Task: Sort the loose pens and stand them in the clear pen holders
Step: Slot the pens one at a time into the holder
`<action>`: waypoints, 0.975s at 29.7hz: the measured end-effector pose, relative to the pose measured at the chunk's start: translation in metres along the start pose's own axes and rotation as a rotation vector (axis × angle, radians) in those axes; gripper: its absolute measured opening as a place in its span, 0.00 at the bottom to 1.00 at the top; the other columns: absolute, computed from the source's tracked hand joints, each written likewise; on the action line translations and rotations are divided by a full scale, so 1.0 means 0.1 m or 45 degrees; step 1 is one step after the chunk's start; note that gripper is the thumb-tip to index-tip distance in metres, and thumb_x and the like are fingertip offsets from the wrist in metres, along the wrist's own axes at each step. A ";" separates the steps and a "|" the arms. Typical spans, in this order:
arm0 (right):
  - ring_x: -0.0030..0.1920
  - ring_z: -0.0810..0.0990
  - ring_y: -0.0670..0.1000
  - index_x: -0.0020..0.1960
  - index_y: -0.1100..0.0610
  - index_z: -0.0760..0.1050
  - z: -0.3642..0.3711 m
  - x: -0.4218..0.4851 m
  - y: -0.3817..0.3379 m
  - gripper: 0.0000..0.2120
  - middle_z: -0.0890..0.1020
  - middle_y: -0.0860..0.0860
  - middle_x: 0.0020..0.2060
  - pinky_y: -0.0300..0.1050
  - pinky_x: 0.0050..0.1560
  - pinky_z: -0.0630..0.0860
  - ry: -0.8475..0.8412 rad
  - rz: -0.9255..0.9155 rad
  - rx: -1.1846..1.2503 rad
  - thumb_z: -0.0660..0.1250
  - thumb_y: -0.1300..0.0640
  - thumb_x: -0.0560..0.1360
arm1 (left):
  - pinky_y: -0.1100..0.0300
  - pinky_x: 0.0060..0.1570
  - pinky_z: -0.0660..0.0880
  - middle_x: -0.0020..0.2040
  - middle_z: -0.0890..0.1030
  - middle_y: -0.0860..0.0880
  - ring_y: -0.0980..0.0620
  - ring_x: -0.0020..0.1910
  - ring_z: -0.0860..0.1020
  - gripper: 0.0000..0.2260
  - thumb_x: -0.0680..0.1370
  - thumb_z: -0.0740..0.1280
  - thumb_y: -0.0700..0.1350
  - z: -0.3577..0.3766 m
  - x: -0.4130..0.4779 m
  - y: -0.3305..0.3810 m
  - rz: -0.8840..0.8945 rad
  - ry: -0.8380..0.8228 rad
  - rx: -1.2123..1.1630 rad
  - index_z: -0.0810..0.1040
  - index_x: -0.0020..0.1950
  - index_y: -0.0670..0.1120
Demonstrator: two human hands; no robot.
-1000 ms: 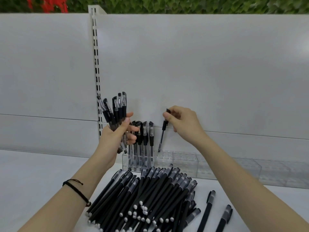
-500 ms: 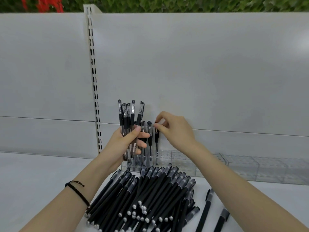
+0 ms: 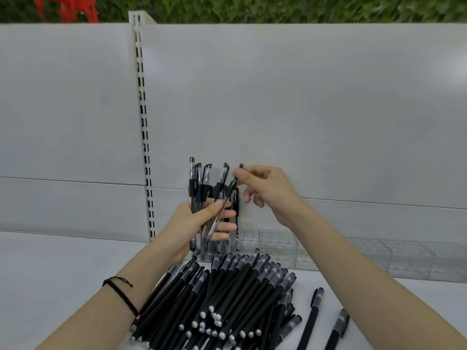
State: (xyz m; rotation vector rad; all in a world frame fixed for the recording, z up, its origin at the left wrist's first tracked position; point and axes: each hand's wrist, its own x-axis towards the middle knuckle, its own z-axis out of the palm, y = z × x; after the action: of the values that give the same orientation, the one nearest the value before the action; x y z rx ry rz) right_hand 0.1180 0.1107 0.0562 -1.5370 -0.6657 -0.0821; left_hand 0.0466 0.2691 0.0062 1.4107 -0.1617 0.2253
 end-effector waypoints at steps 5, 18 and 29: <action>0.22 0.69 0.44 0.46 0.60 0.78 -0.18 0.06 -0.07 0.07 0.80 0.54 0.36 0.33 0.22 0.61 0.190 -0.043 -0.043 0.67 0.57 0.78 | 0.58 0.31 0.81 0.36 0.84 0.46 0.50 0.31 0.82 0.10 0.79 0.64 0.47 -0.10 0.04 0.03 0.147 0.248 0.142 0.81 0.55 0.43; 0.22 0.71 0.43 0.39 0.49 0.76 -0.17 0.04 -0.01 0.07 0.79 0.46 0.33 0.35 0.30 0.72 0.131 -0.198 -0.561 0.70 0.54 0.76 | 0.67 0.19 0.57 0.27 0.66 0.51 0.57 0.21 0.58 0.14 0.78 0.62 0.55 -0.05 0.05 0.03 0.032 0.102 -0.080 0.65 0.45 0.45; 0.22 0.72 0.37 0.44 0.55 0.79 -0.14 0.02 -0.02 0.05 0.80 0.48 0.34 0.31 0.27 0.71 0.121 -0.204 -0.625 0.70 0.54 0.76 | 0.63 0.23 0.69 0.32 0.76 0.48 0.54 0.26 0.71 0.08 0.80 0.63 0.46 -0.03 0.01 0.02 0.034 0.044 -0.111 0.70 0.52 0.42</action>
State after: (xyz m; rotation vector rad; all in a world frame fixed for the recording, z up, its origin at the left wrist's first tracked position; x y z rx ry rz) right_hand 0.1236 0.0985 0.0605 -1.9308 -0.7257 -0.4655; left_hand 0.0474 0.2721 0.0081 1.3183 -0.1606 0.2617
